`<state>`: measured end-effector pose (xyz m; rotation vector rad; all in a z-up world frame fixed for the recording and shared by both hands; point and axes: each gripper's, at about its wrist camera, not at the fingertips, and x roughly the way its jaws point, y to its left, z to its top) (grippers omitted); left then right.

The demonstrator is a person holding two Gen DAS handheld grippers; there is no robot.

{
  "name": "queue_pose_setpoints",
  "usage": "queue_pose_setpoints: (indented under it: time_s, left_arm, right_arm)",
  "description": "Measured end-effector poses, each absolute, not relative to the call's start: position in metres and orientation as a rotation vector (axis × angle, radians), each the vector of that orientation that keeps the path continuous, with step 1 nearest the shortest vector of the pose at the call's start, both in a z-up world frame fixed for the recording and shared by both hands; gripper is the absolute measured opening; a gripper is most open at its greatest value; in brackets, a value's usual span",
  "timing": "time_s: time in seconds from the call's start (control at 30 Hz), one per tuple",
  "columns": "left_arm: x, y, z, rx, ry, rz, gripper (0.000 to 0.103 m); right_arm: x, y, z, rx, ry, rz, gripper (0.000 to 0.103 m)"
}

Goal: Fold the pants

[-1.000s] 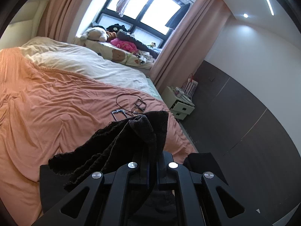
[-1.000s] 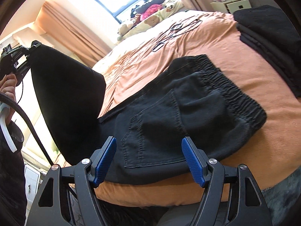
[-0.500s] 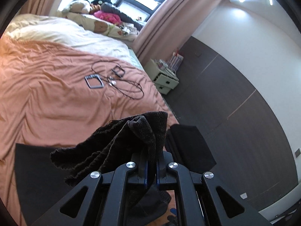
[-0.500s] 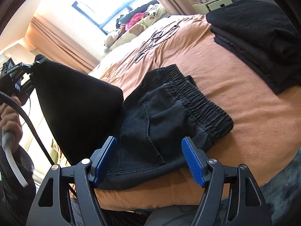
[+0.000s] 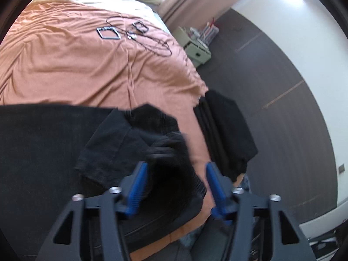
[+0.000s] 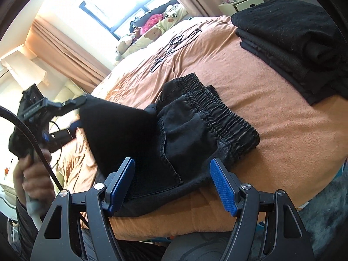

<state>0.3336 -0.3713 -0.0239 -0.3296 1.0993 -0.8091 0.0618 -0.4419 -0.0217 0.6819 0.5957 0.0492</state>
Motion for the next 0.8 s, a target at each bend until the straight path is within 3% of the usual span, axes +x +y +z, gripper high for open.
queue_pose_setpoints:
  time_s: [0.8]
  left_arm:
    - [0.341,-0.159,-0.09,-0.372,1.078,-0.469,0.066]
  right_arm:
    - [0.118,-0.399,0.003,0.386,0.71,0.084,0.071]
